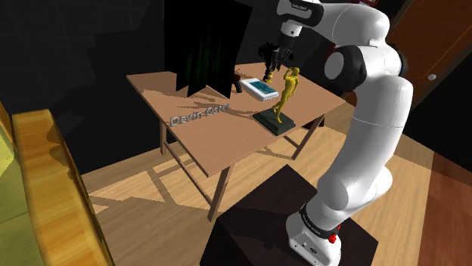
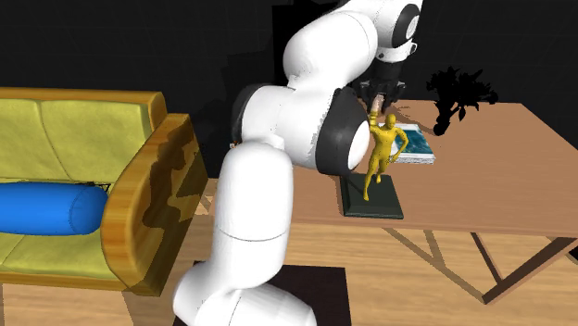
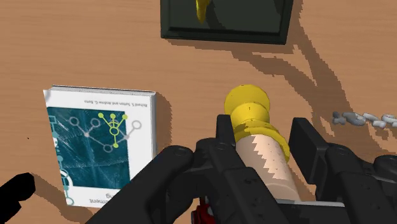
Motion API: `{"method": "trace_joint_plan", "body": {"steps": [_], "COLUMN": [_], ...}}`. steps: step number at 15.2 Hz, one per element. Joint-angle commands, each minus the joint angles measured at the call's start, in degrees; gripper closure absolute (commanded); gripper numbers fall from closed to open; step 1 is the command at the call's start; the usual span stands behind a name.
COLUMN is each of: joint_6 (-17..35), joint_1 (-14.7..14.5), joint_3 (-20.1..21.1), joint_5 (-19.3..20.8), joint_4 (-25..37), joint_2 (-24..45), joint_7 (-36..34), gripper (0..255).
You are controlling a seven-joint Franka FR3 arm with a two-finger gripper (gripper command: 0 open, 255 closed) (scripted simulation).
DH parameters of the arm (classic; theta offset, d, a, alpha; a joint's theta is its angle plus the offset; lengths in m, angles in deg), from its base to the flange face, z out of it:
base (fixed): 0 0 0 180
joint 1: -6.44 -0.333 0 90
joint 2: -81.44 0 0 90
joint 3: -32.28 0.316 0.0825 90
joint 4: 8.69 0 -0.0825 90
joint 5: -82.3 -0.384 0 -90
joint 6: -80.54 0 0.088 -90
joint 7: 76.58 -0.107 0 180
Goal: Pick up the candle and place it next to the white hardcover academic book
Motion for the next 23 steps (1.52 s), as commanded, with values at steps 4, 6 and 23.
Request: {"method": "trace_joint_plan", "body": {"steps": [4, 6, 23], "joint_6": [-6.52, -8.84, 7.78], "joint_1": [6.5, 8.92, 6.2], "joint_3": [-0.64, -0.46, -0.75], "joint_5": [-2.95, -3.86, -3.08], "joint_4": [17.88, 24.81, 3.02], "joint_2": [11.59, 16.2, 11.19], "joint_7": [5.06, 6.21, 6.97], "gripper": [255, 255, 255]}}
